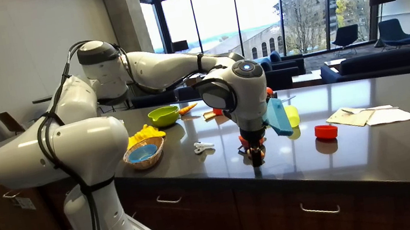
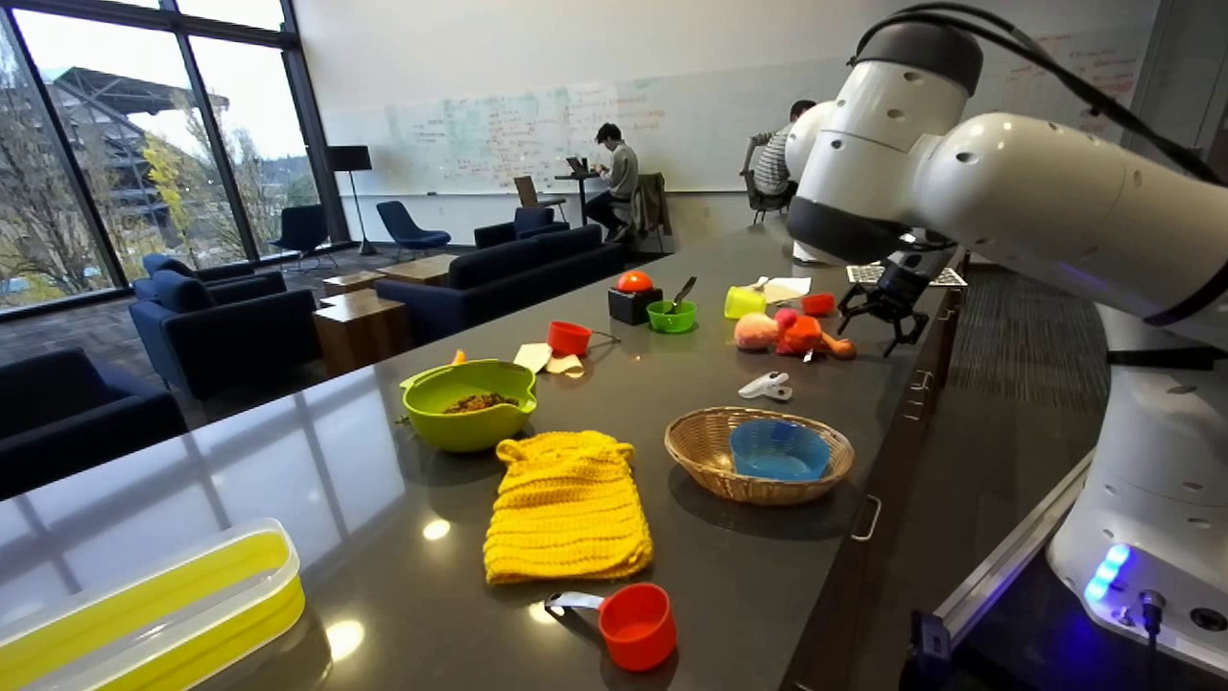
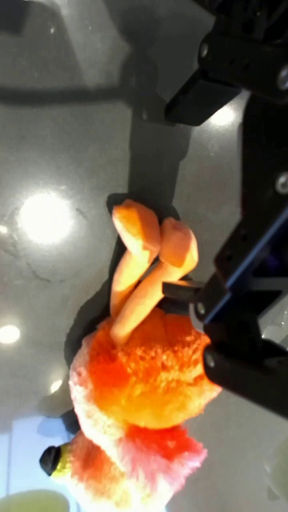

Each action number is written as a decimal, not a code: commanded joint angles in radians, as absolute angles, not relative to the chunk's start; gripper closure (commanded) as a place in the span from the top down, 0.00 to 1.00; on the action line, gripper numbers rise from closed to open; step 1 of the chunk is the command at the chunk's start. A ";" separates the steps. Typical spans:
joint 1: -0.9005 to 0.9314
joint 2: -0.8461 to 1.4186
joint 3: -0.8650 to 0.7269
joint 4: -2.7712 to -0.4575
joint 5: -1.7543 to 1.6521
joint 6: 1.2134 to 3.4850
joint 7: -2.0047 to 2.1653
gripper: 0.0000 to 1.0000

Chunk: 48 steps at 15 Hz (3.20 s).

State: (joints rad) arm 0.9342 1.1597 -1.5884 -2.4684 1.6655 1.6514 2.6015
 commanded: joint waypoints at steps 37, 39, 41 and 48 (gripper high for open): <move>1.634 0.852 -2.091 -2.616 1.429 2.038 2.599 0.03; 1.602 0.873 -2.100 -2.609 1.404 1.981 2.599 0.03; 1.536 0.888 -2.092 -2.602 1.413 1.958 2.600 0.03; 1.341 0.976 -2.184 -2.637 1.407 1.779 2.599 0.03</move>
State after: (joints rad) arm 1.3863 0.9073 -2.1327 -2.6185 1.4151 1.8735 2.5970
